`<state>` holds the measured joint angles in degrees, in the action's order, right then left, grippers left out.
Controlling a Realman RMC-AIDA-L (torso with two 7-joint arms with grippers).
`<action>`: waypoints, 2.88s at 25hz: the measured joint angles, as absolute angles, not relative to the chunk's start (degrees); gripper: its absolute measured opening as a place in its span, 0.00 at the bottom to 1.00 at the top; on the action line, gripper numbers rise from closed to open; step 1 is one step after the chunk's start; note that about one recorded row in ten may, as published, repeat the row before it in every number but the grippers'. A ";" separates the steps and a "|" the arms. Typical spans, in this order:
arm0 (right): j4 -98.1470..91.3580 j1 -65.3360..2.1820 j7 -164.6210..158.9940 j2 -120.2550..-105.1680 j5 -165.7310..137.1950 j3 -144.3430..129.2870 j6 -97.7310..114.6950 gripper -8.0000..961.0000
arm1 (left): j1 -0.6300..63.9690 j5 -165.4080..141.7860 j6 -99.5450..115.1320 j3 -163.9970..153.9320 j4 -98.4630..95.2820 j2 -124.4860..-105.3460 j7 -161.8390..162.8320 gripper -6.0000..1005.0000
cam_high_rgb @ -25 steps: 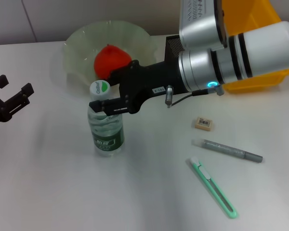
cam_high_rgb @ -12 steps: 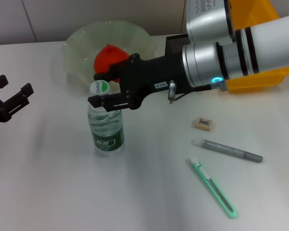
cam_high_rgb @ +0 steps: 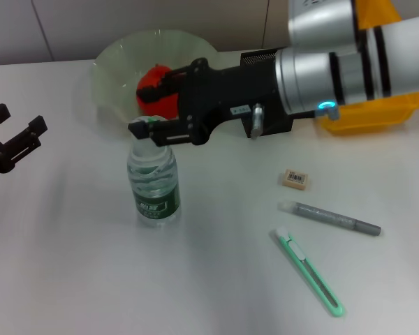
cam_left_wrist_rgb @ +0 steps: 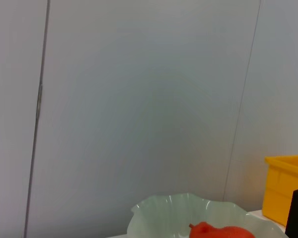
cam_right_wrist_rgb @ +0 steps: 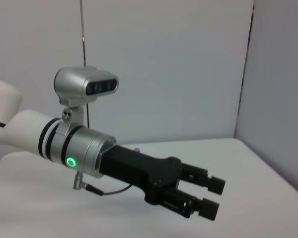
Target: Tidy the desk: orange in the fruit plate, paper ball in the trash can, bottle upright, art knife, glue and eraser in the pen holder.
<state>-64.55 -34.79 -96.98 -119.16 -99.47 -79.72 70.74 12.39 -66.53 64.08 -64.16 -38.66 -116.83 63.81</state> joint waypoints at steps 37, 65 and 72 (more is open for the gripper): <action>-77.45 -11.99 -108.72 -119.45 -97.56 -57.85 92.27 0.56 | 11.33 -76.05 93.65 -62.49 -46.82 -112.30 75.83 0.64; -85.75 -22.08 -137.16 -118.30 -120.76 -52.90 96.61 0.56 | 14.15 -93.80 99.59 -62.89 -45.42 -115.98 73.92 0.43; -86.40 -25.04 -141.32 -118.23 -125.65 -53.33 98.34 0.56 | 14.77 -95.10 99.21 -62.56 -42.89 -115.99 72.44 0.37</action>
<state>-86.40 -25.04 -141.32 -118.23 -125.65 -53.33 98.34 14.77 -95.10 99.21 -62.56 -42.89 -115.99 72.44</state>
